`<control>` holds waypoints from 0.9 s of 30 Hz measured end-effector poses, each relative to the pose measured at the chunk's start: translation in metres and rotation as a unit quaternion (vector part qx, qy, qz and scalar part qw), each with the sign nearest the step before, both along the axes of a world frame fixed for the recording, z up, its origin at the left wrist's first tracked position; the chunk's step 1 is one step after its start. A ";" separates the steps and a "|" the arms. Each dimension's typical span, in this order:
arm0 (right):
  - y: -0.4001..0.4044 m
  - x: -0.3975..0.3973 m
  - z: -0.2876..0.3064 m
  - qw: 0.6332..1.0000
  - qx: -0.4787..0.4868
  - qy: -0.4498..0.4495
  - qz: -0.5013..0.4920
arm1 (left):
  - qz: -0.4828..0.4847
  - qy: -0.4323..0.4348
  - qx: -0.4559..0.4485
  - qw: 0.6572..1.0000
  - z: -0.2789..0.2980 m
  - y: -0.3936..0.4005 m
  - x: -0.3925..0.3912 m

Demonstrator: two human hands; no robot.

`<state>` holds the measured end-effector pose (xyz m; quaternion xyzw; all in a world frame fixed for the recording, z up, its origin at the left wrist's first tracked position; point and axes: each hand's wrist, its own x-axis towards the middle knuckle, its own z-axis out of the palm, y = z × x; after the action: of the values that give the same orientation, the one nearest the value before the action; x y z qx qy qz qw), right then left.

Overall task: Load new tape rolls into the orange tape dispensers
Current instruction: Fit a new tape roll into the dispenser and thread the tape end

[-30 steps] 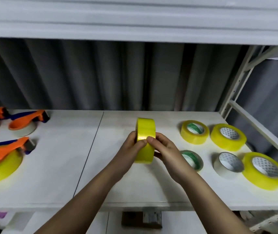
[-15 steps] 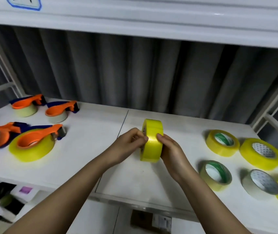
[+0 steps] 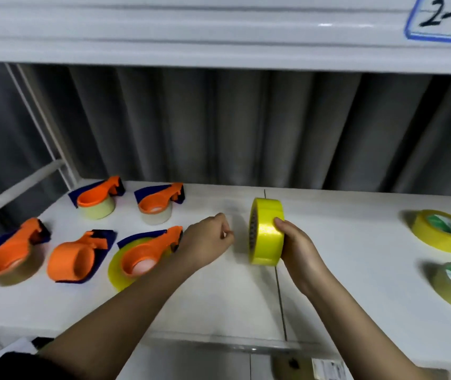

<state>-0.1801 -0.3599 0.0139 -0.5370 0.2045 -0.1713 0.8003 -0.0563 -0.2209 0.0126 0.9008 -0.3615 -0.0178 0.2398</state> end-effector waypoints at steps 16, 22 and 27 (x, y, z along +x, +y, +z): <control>0.075 0.052 0.003 0.999 -0.031 0.012 0.015 | 0.039 -0.182 0.067 0.980 -0.017 0.095 0.053; 0.105 0.062 0.005 0.998 -0.047 0.005 0.040 | 0.069 -0.229 0.079 0.968 -0.016 0.147 0.071; 0.140 0.081 0.015 0.997 -0.052 -0.007 0.050 | 0.081 -0.271 0.136 0.950 -0.017 0.191 0.097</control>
<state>-0.0991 -0.2203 0.0289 -0.5866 0.1625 -0.1450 0.7801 0.0412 -0.0298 -0.0046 0.9220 -0.3330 0.1974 0.0092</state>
